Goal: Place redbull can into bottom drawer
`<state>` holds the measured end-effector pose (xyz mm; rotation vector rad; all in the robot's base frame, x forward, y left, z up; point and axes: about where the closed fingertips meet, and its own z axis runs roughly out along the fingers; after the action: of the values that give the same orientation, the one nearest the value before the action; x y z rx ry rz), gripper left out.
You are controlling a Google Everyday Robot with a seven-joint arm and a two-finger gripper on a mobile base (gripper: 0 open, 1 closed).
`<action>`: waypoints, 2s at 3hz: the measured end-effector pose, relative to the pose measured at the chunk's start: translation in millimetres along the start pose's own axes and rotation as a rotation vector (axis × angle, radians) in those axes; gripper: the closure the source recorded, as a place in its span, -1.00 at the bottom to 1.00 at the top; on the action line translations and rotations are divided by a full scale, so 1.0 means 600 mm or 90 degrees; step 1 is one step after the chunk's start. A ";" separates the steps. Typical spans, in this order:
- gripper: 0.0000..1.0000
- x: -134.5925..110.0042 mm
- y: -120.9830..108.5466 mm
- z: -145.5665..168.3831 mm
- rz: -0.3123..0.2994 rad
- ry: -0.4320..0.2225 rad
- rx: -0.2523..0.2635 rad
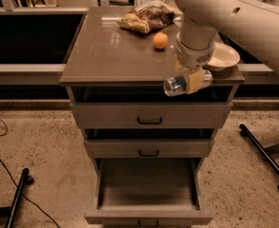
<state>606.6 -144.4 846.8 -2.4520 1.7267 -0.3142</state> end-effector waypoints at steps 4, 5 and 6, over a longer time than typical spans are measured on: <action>1.00 -0.012 0.159 0.355 0.331 -0.477 0.059; 1.00 0.014 0.167 0.398 0.366 -0.491 0.132; 1.00 0.023 0.166 0.406 0.373 -0.489 0.150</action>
Offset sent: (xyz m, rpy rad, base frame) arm -0.0164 -0.0924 -0.2593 1.0727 0.0400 -0.5475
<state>578.7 -195.1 590.0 -1.4860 1.7695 0.4091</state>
